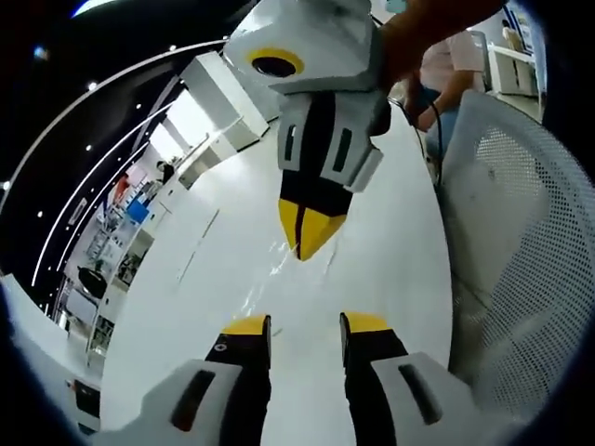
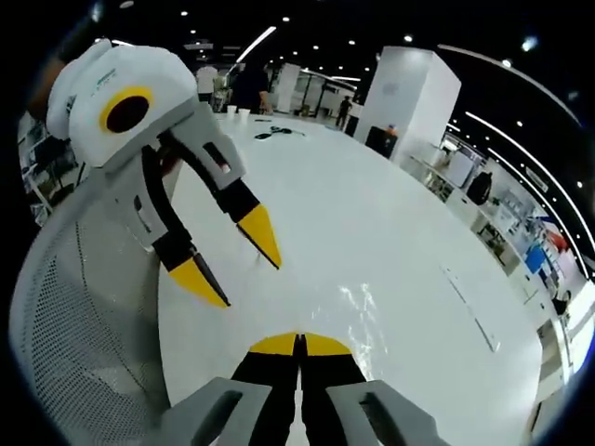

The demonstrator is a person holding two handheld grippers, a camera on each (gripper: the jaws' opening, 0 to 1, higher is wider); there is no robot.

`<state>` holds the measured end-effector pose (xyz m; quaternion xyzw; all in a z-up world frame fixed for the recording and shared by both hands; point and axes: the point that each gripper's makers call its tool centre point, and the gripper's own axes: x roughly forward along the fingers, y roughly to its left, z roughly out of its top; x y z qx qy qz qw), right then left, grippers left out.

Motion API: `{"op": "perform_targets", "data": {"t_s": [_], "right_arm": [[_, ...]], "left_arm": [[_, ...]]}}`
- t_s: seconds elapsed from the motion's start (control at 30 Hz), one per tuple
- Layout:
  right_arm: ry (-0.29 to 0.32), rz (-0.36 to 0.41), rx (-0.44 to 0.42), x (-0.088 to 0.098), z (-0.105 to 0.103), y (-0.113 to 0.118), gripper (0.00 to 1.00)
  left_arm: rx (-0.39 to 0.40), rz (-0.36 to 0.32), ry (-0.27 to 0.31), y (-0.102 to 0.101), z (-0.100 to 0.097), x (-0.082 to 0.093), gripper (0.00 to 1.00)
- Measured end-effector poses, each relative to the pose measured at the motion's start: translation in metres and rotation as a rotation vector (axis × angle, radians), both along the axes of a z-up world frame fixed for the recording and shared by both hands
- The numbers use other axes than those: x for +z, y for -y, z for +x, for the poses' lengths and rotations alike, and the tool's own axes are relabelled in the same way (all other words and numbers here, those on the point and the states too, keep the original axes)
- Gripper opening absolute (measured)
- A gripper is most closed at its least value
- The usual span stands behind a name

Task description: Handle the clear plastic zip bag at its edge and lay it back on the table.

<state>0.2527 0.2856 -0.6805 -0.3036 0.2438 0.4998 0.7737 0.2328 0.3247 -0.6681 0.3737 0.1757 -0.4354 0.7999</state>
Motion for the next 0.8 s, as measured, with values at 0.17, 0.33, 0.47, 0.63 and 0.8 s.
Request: {"op": "perform_targets", "data": {"t_s": [0.17, 0.33, 0.47, 0.63, 0.8], "right_arm": [[0.001, -0.019, 0.010, -0.007, -0.001, 0.001, 0.00], [0.024, -0.044, 0.041, -0.015, -0.003, 0.001, 0.00], [0.023, -0.051, 0.039, -0.017, -0.003, 0.002, 0.00], [0.054, -0.078, 0.056, -0.021, 0.001, 0.004, 0.00], [0.072, -0.092, 0.056, -0.021, 0.005, 0.005, 0.00]], "left_arm": [[0.055, -0.040, 0.001, -0.010, 0.004, 0.005, 0.36], [0.128, -0.081, -0.020, -0.024, 0.008, 0.006, 0.47], [0.168, -0.101, -0.038, -0.034, 0.009, 0.003, 0.52], [0.240, -0.139, -0.080, -0.047, 0.008, -0.002, 0.59], [0.299, -0.163, -0.110, -0.057, 0.010, -0.008, 0.70]]}}
